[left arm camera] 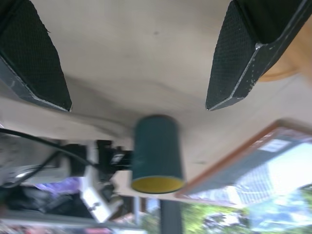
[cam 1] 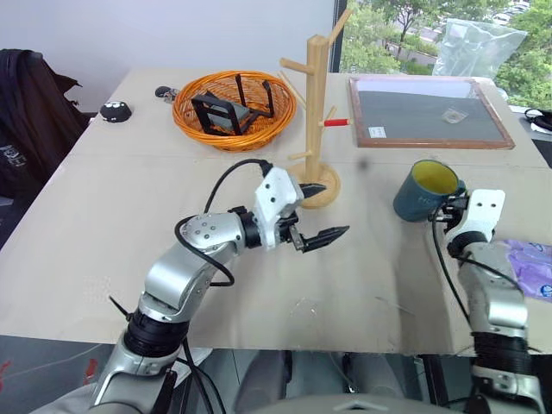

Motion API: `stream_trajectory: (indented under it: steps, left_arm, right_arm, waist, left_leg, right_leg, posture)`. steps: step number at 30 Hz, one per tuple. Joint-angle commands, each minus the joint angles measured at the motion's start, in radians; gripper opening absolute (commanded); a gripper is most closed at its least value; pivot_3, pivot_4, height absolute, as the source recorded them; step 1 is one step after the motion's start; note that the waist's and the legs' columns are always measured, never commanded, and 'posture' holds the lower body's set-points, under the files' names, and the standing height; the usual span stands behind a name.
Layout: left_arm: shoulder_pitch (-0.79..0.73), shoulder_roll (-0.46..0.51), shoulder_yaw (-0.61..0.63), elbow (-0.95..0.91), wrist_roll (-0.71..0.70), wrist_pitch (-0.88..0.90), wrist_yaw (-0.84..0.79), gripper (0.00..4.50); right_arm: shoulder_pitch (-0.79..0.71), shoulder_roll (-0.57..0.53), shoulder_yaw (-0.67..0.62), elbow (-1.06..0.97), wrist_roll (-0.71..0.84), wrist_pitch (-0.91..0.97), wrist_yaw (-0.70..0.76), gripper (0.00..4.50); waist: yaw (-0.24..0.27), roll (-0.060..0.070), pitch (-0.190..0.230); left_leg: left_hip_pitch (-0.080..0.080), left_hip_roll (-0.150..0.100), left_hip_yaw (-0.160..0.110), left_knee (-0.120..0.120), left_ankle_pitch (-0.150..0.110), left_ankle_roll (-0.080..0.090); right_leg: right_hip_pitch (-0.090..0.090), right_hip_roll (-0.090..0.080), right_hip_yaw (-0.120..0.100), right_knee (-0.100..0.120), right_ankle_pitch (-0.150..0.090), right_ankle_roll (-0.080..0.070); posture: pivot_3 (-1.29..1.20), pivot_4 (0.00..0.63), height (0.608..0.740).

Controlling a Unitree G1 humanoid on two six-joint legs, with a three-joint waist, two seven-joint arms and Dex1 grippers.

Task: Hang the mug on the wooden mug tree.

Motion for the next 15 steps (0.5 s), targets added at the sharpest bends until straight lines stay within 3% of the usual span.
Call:
stream_trajectory:
  steps: [1, 3, 8, 15]
  left_arm:
    - [0.043, -0.049, 0.103, -0.062, -0.088, -0.039, 0.034, 4.5]
    - [0.084, -0.065, 0.136, -0.087, -0.127, -0.04, 0.042, 4.5]
    - [0.149, -0.099, 0.212, -0.107, -0.188, -0.111, 0.047, 4.5]
    - [0.198, -0.145, 0.248, -0.127, -0.174, -0.229, 0.078, 4.5]
  right_arm:
    - [-0.103, -0.186, 0.03, -0.168, 0.152, 0.116, 0.273, 0.08]
    - [-0.178, -0.321, 0.063, -0.207, 0.217, 0.216, 0.41, 0.08]
    - [-0.441, -0.517, 0.17, -0.149, 0.267, 0.329, 0.639, 0.08]
    - [-0.739, -0.522, 0.374, 0.078, 0.184, 0.27, 0.87, 0.08]
  waist:
    - [-0.003, 0.003, 0.002]
    - [-0.007, 0.004, 0.002]
    - [-0.005, 0.004, 0.003]
    - [0.006, 0.002, 0.002]
  left_leg:
    - [0.0, 0.0, 0.0, 0.0, -0.001, 0.001]
    - [0.0, 0.0, 0.001, 0.0, -0.001, 0.002]
    - [-0.001, 0.001, -0.002, -0.001, -0.002, 0.004]
    - [-0.002, 0.001, -0.002, 0.001, -0.001, 0.002]
  right_leg:
    - [0.0, 0.0, 0.0, 0.0, 0.0, 0.0]
    - [0.0, 0.0, 0.001, -0.001, 0.0, 0.0]
    - [0.0, 0.0, -0.002, -0.002, 0.0, 0.0]
    - [0.0, -0.001, -0.003, -0.004, 0.0, 0.0]
  posture:
    - [0.0, 0.15, 0.737]
    - [0.0, 0.15, 0.737]
    - [0.0, 0.15, 0.737]
    - [0.0, 0.15, 0.737]
